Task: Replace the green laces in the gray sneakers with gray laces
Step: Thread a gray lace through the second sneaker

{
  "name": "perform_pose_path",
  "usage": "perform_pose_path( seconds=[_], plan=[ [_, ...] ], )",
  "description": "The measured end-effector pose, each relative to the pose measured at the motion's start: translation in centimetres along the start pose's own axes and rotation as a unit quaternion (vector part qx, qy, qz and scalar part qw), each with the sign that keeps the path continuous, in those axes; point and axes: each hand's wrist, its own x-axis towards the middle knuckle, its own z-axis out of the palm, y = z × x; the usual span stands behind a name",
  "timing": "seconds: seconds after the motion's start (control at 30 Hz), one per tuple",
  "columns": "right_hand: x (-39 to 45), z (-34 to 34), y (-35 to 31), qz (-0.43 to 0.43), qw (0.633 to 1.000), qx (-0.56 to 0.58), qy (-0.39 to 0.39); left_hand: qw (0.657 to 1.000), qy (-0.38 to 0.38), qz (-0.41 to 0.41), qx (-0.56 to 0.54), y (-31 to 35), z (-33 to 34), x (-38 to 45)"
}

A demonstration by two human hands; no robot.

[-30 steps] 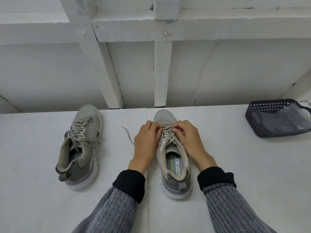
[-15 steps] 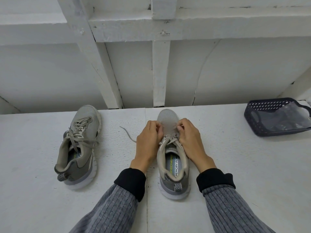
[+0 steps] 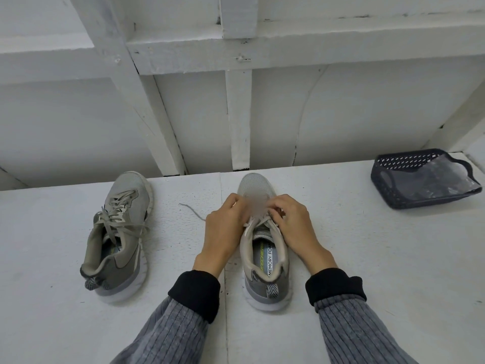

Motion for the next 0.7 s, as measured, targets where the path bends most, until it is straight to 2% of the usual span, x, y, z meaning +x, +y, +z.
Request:
perform_pose_path(
  seconds=[0.07,0.17,0.3,0.47,0.7],
  plan=[
    [-0.02,0.01,-0.03,-0.010,0.999,-0.040,-0.003,1.000,-0.014,-0.004,0.027,-0.03,0.02,-0.02],
    [-0.40,-0.08,-0.37,-0.007,0.999,-0.048,0.015,0.999,0.015,-0.028,0.002,0.25,0.46,-0.42],
    [-0.64,-0.15,-0.47,0.015,1.000,-0.013,0.017,0.995,0.035,-0.066,-0.059,0.31,0.86,-0.81],
    [-0.16,-0.58,-0.32,0.048,0.998,0.047,-0.021,0.995,0.040,-0.050,-0.071,-0.26,0.65,-0.90],
    [-0.31,0.28,-0.23,0.055,0.996,0.032,0.059,0.981,0.054,-0.108,-0.154,0.22,0.80,-0.71]
  ],
)
